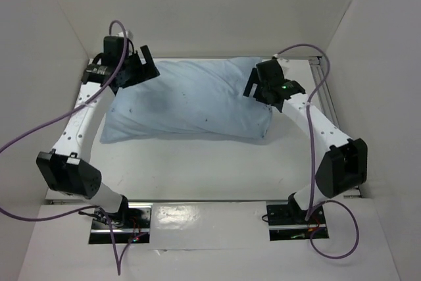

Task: Put the pillow into the pillowcase

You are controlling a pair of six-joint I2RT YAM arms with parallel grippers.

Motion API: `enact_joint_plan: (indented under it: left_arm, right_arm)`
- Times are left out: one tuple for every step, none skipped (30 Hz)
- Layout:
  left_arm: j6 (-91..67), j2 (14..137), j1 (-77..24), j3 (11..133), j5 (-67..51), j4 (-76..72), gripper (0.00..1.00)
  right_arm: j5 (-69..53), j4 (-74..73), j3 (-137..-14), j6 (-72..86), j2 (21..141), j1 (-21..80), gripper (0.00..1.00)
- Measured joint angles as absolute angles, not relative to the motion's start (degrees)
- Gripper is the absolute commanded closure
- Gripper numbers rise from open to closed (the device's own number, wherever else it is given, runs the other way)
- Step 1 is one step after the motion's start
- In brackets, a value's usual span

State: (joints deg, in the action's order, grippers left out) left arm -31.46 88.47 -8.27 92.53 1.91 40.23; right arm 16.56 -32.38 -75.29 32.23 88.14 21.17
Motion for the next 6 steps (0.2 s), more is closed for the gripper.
enact_joint_plan:
  left_arm:
    - [-31.2,87.66,-8.27,94.32,1.91,40.75,0.04]
    - [-30.72,86.48,-8.27,95.59,1.91,40.84,0.04]
    - [-30.28,85.03,-8.12,96.31,1.87,40.97,0.04]
    - [-30.04,83.35,-7.99,96.75,1.72,41.19,0.04]
    - [-29.91,82.17,-7.92,96.92,1.61,41.45,0.04]
    - [-29.89,80.03,-7.81,97.06,1.45,41.65,0.04]
  right_arm:
    - [18.98,-34.17,-75.92,32.38,86.85,20.6,0.0]
    - [21.45,-35.86,-76.66,32.42,85.78,19.79,0.0]
    - [23.92,-37.36,-77.38,32.56,84.58,18.68,0.0]
    - [26.44,-38.68,-78.0,32.58,83.46,17.37,0.02]
    - [28.08,-39.33,-78.19,32.49,82.52,16.36,0.02]
    - [29.63,-40.07,-78.22,32.47,81.3,14.98,0.02]
